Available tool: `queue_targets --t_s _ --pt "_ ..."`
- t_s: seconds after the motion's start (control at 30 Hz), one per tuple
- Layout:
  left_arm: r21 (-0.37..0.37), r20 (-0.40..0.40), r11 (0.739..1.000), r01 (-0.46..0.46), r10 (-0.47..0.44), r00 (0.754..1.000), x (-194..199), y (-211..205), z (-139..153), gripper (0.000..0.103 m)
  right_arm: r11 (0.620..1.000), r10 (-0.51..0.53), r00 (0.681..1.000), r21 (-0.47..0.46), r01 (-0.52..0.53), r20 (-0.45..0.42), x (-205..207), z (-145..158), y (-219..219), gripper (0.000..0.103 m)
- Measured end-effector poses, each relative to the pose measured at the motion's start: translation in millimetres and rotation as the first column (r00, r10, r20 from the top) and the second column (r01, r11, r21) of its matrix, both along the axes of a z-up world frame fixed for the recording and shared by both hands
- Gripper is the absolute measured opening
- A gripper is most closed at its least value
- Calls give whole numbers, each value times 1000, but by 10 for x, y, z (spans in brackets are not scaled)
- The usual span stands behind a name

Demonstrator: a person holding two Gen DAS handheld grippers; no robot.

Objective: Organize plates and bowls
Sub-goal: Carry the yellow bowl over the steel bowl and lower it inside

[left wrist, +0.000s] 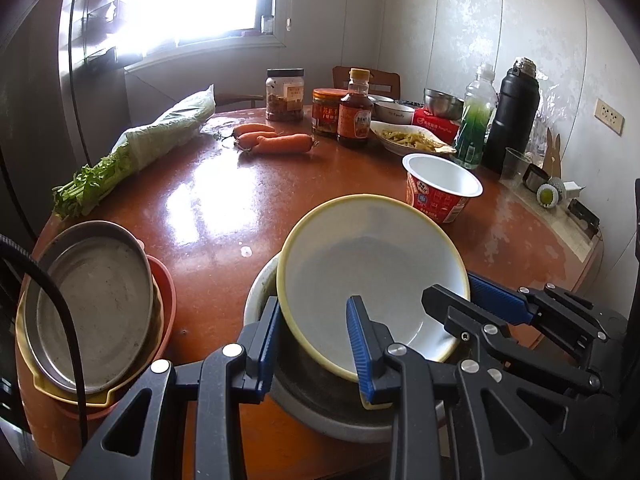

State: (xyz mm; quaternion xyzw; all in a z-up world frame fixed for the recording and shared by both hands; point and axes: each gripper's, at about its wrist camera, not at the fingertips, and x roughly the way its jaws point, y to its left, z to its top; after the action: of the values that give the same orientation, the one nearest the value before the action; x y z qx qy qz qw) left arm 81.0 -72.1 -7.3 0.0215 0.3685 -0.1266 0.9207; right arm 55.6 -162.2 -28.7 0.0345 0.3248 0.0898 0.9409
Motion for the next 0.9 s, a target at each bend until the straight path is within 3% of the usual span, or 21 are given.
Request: queue_targets --t_s 0.9 --pt "4 16 1000 5 -5 1000 -42 51 -68 32 998 2 1000 -58 -1 12 -26 -53 86 28"
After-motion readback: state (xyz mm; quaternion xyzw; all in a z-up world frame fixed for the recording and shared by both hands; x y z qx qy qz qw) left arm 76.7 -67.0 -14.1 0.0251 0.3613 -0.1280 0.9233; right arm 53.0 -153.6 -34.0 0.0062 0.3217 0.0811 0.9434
